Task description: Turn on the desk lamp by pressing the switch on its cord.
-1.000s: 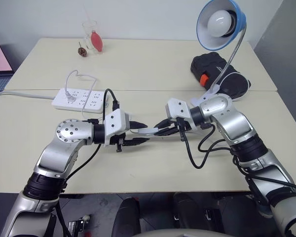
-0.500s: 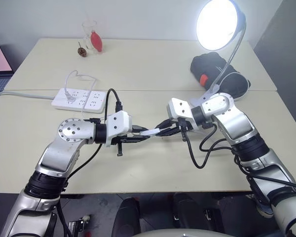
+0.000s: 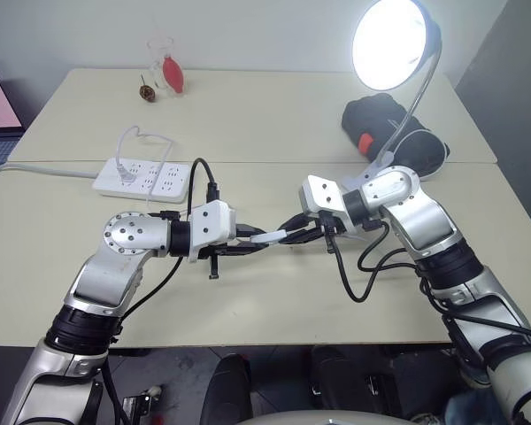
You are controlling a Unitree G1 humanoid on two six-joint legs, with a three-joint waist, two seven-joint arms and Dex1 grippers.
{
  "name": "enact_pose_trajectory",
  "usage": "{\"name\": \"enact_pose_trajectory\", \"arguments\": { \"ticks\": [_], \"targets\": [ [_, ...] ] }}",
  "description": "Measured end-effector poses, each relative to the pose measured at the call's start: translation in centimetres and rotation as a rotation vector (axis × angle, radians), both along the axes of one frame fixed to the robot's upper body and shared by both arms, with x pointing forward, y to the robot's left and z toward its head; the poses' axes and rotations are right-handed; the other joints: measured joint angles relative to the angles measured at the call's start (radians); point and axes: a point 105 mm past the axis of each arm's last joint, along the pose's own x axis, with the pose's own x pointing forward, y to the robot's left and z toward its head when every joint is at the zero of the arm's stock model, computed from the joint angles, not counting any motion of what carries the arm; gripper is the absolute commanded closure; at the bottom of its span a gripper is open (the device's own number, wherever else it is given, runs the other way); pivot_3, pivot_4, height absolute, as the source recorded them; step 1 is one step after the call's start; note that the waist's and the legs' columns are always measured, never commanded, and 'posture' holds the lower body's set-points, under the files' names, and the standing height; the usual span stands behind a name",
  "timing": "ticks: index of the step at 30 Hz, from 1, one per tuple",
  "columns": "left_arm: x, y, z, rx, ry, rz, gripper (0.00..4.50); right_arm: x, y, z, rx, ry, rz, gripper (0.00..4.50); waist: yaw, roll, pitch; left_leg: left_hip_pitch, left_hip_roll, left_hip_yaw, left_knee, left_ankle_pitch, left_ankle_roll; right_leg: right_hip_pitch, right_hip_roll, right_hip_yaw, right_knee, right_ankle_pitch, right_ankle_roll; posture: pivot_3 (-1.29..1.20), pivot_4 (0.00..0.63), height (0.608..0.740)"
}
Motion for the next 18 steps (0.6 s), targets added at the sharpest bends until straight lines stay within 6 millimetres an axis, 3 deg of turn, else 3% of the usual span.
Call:
{"name": "enact_pose_trajectory", "arguments": {
  "ticks": [8, 12, 18],
  "targets": [
    [0.0, 0.8, -0.1, 0.044, -0.049, -0.001, 1.55, 0.1, 0.6, 0.2, 0.015, -0.027, 0.028, 4.13, -0.002, 0.0, 0.0, 0.0, 0.0, 0.0, 0.0, 0.0, 0.0, 0.0, 0.0, 0.0, 0.0, 0.0, 0.0, 0.0, 0.15, 0.74],
    [-0.5, 2.4, -0.7, 0.073, -0.028, 0.031, 1.48, 0.9, 0.7, -0.1, 0.009, -0.045, 0.024, 4.13, -0.002, 0.0, 0.0, 0.0, 0.0, 0.0, 0.0, 0.0, 0.0, 0.0, 0.0, 0.0, 0.0, 0.0, 0.0, 0.0, 0.15, 0.74],
    [-1.6, 5.4, -1.3, 0.052, 0.027, 0.153, 1.48, 3.7, 0.5, -2.4, -0.02, -0.052, -0.073, 4.13, -0.003, 0.0, 0.0, 0.0, 0.0, 0.001, 0.0, 0.0, 0.0, 0.0, 0.0, 0.0, 0.0, 0.0, 0.0, 0.0, 0.15, 0.74]
  ]
}}
